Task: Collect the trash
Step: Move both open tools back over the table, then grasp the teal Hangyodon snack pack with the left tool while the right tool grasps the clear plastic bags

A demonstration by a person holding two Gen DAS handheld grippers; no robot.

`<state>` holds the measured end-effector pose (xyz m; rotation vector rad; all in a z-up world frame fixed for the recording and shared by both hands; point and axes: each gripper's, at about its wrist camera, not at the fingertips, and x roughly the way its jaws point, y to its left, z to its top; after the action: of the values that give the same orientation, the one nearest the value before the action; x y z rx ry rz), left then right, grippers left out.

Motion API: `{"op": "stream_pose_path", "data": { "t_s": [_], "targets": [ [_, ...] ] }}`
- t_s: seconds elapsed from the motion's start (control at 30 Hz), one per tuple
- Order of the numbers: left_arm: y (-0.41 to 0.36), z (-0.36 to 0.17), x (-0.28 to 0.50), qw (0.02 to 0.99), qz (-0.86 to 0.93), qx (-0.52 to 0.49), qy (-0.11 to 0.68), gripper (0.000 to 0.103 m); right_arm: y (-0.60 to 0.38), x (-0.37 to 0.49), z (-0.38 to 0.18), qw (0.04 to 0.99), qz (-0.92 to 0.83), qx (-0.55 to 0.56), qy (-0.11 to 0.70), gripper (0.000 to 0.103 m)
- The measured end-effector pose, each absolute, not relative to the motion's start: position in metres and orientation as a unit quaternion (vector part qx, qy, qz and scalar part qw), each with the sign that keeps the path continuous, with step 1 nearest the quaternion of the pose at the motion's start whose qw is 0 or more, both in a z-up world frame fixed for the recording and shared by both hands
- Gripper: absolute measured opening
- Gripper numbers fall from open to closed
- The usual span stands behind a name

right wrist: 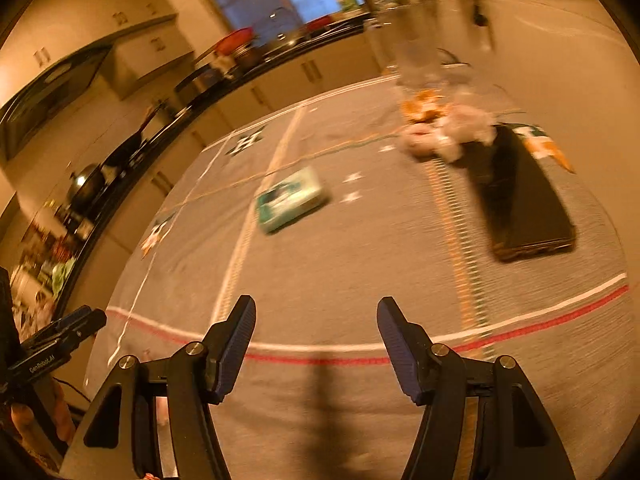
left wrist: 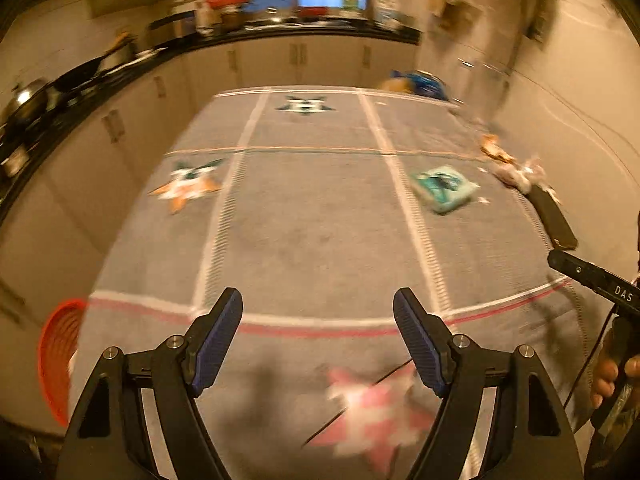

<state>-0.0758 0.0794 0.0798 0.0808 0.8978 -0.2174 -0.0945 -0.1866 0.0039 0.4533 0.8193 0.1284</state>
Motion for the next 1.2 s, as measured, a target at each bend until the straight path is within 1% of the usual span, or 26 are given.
{"op": "stream_pose_path", "data": {
  "t_s": [0.33,0.47,0.6,0.7,0.87,1.1,1.13,1.17,1.2],
  "targets": [
    [-0.012,0.06,0.001,0.868,-0.191,0.097,0.449,0.077,-0.256,-0.082,0.002,0.892,0.011,0.245,0.381,0.068],
    [-0.039,0.053,0.032,0.86,-0.224,0.103,0.447,0.077,-0.27,-0.079,-0.001,0.89,0.008,0.253,0.379,0.069],
    [-0.066,0.047,0.055,0.853,-0.252,0.132,0.438,0.077,-0.276,-0.065,0.005,0.891,0.001,0.246,0.383,0.069],
    [-0.087,0.04,0.07,0.841,-0.275,0.161,0.436,0.079,-0.289,-0.049,0.016,0.897,-0.012,0.239,0.371,0.073],
    [-0.105,0.024,0.088,0.823,-0.29,0.186,0.453,0.079,-0.311,-0.005,0.022,0.901,-0.041,0.228,0.366,0.073],
    [-0.108,0.01,0.095,0.8,-0.296,0.169,0.495,0.079,-0.301,0.047,0.004,0.889,-0.057,0.205,0.405,0.073],
    [-0.108,0.01,0.091,0.805,-0.286,0.178,0.489,0.073,-0.296,0.053,0.001,0.887,-0.052,0.2,0.412,0.071],
    [-0.107,0.011,0.088,0.807,-0.286,0.174,0.487,0.059,-0.292,0.056,-0.002,0.886,-0.047,0.197,0.418,0.055],
    [-0.106,0.012,0.086,0.808,-0.285,0.169,0.487,0.052,-0.288,0.058,-0.005,0.883,-0.037,0.194,0.426,0.042]
  ]
}}
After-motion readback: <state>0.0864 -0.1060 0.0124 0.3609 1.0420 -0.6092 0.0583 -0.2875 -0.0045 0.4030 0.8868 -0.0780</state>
